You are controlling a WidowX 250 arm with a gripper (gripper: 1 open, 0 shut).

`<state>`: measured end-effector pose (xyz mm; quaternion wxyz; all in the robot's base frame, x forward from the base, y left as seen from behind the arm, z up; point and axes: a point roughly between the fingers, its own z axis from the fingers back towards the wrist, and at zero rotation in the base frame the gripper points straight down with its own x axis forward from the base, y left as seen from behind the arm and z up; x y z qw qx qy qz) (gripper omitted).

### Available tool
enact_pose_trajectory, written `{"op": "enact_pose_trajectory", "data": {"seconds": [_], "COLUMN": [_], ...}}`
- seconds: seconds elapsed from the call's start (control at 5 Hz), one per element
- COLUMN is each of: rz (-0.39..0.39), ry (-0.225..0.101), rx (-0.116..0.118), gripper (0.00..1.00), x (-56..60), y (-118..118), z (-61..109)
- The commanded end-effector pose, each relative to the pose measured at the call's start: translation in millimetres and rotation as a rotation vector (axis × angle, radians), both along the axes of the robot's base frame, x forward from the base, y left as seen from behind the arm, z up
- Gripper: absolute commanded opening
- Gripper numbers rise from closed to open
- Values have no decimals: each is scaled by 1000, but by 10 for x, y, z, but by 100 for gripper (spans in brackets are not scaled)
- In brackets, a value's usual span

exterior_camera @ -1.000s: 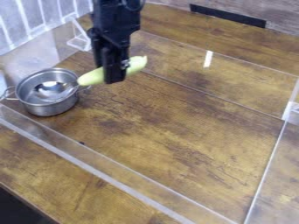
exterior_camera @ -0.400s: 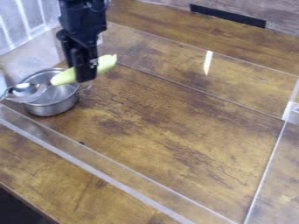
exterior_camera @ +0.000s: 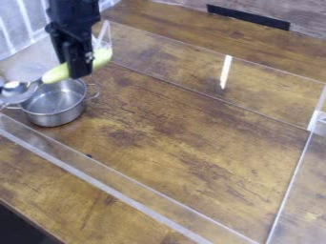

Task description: Move the green spoon to the left

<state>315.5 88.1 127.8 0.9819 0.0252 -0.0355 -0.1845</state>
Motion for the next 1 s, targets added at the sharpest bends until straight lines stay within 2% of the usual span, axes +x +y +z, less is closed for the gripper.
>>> {"op": "enact_pose_trajectory", "data": {"seconds": [0.0,0.2,0.4,0.6,0.8], "rz": [-63,-124,-156,-150,-127], "ry": [-83,-92,-92,-88,-83], "rx": [34,30,24,19,22], "gripper": [0,0,0,0,0], "x": [215,242,258,336,395], "y": [-99,-139,-40,-3,42], "z": [268,244,147,113,152]}}
